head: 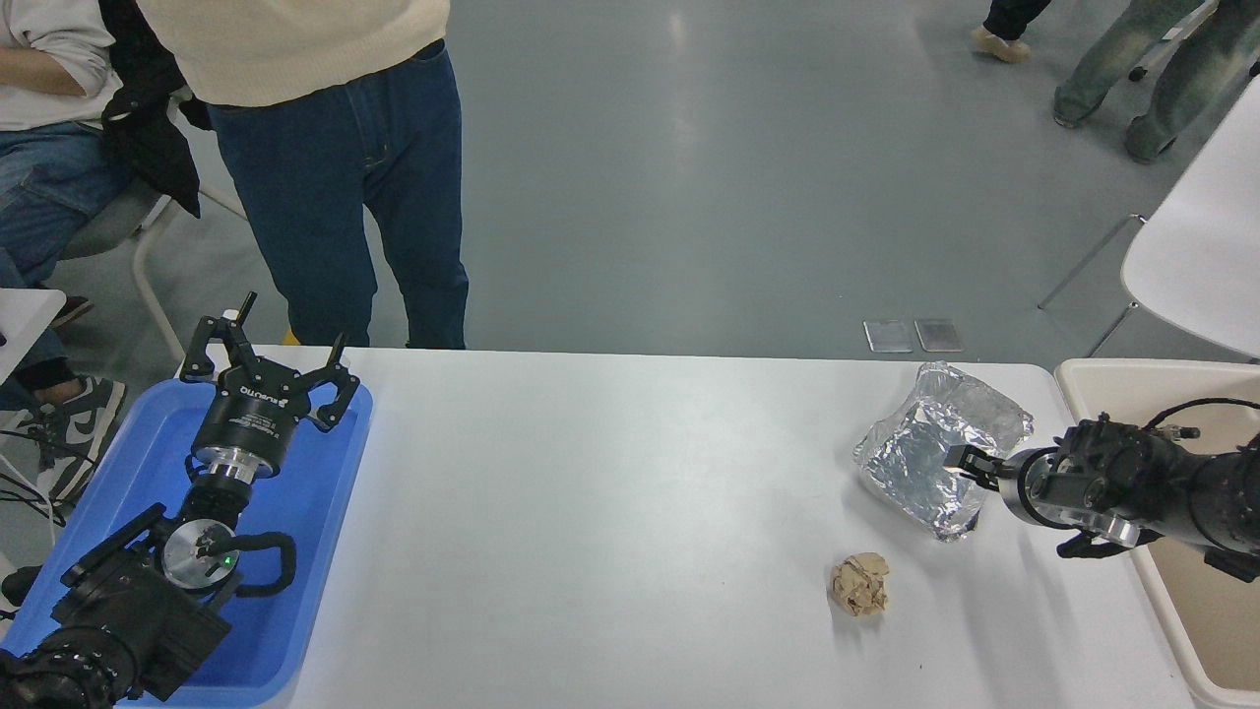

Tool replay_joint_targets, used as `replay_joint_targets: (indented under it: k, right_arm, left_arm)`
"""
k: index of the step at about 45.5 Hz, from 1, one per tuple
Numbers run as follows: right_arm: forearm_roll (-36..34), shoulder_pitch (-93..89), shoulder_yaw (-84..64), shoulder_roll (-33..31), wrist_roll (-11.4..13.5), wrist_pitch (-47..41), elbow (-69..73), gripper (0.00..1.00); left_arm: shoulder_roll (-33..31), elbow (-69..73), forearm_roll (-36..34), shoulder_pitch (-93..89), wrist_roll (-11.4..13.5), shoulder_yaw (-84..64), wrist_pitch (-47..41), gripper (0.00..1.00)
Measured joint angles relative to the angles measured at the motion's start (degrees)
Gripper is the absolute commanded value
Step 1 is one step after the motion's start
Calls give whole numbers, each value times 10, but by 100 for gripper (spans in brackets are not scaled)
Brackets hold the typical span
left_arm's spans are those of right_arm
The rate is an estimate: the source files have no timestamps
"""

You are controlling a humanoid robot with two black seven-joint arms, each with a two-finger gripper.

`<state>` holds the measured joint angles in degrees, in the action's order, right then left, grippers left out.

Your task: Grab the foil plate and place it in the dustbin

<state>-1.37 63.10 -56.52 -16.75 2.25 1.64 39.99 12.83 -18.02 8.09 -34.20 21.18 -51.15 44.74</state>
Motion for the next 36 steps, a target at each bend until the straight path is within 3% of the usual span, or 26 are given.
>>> replay_joint_targets:
  k: [11,36]
  right_arm:
    - [9,-11,11,1,0,2,-3,1]
    - [16,-8,56,-16,11,-17,24,0]
  left_arm:
    - [0,0,0,0,0,0,0,100]
    - [0,0,0,0,0,0,0,100]
